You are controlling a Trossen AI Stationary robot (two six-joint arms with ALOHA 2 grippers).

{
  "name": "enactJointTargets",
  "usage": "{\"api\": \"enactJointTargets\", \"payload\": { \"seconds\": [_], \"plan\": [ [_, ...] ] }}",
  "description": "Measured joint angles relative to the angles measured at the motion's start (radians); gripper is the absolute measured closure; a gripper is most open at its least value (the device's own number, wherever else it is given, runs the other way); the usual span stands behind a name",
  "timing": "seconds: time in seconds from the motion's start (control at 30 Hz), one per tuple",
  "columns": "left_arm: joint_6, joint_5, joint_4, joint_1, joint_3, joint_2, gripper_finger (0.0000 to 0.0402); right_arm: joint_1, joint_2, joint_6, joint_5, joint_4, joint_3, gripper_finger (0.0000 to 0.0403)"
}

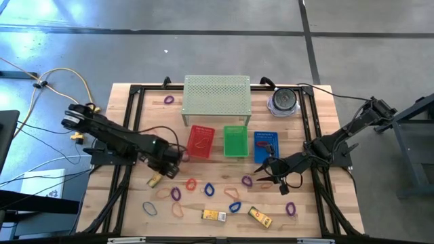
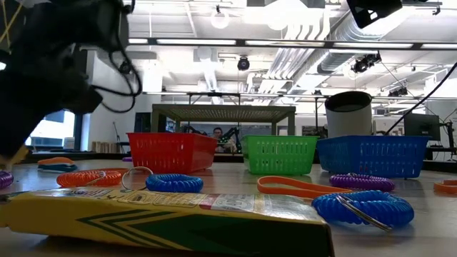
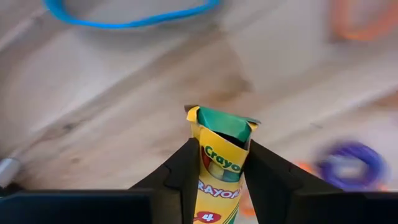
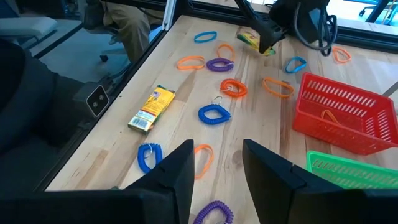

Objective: Pick & Place Office Desk Supplies
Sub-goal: Put the left yellow crayon box into the green bin

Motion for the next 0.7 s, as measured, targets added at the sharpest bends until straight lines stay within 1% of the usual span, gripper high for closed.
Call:
{"api": "enactJointTargets", "payload": {
  "seconds": [0.2, 0.33, 0.4, 0.47, 0.53, 0.7],
  "plan": [
    [0.02, 0.011, -0.001, 0.001, 0.062, -0.068, 0.0307, 0.0, 0.0, 0.0, 0.0, 0.0, 0.0, 0.0279],
    [0.043, -0.021, 0.004, 0.0, 0.108, -0.118, 0.0308, 0.0, 0.0, 0.0, 0.0, 0.0, 0.0, 0.0279],
    [0.061, -0.042, 0.037, 0.0, 0.13, -0.144, 0.0308, 0.0, 0.0, 0.0, -0.001, 0.0, 0.0, 0.0279],
    [0.091, -0.074, 0.105, 0.0, 0.144, -0.168, 0.0308, 0.0, 0.0, 0.0, -0.001, 0.0, 0.0, 0.0279],
    [0.143, -0.107, 0.211, 0.0, 0.153, -0.186, 0.0308, 0.0, 0.0, 0.0, -0.001, 0.002, 0.0, 0.0279],
    [0.363, -0.161, 0.544, 0.001, 0.154, -0.191, 0.0308, 0.0, 0.0, -0.005, -0.001, 0.053, 0.0, 0.0279]
  ]
}}
